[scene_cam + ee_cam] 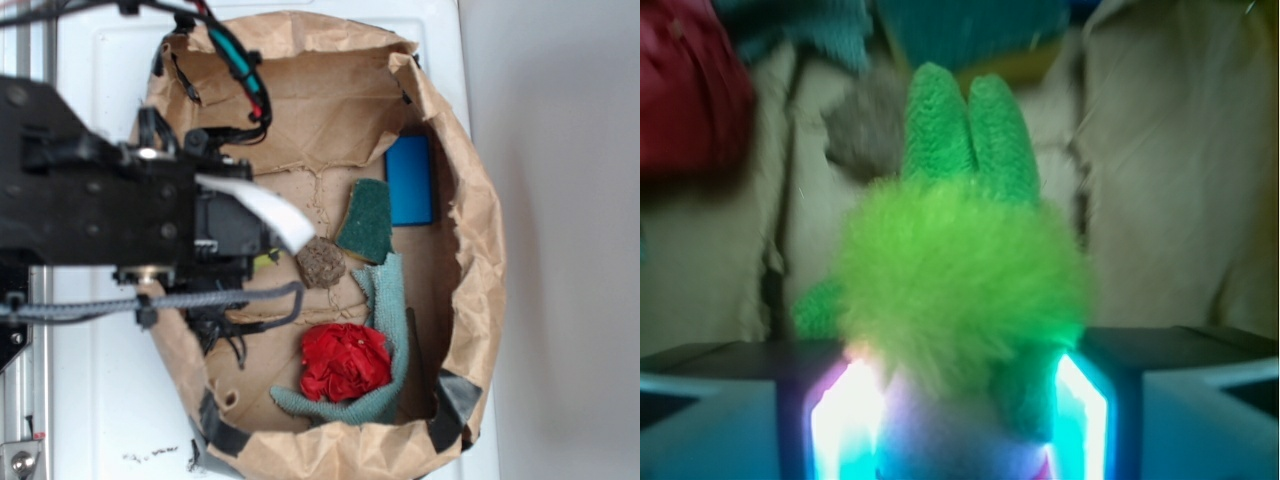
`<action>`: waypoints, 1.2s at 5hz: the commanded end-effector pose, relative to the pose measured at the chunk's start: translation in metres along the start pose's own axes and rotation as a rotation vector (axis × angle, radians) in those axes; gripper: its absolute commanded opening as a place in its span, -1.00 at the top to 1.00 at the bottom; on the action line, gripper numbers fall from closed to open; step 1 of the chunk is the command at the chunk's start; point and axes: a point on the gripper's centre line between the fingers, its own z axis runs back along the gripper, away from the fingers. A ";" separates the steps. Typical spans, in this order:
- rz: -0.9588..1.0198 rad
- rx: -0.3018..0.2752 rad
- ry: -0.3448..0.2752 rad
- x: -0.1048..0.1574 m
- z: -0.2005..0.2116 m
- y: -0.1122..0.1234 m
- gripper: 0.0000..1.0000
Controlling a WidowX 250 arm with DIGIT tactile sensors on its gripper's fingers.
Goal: Grab the green animal.
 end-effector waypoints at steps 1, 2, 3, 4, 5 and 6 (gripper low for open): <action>0.084 -0.010 0.002 0.044 0.045 0.026 1.00; 0.094 -0.019 0.020 0.053 0.061 0.031 1.00; 0.102 -0.026 0.037 0.055 0.071 0.032 1.00; 0.096 -0.033 0.037 0.052 0.075 0.030 1.00; 0.081 -0.023 0.029 0.050 0.073 0.027 1.00; 0.055 -0.017 0.019 0.047 0.069 0.024 1.00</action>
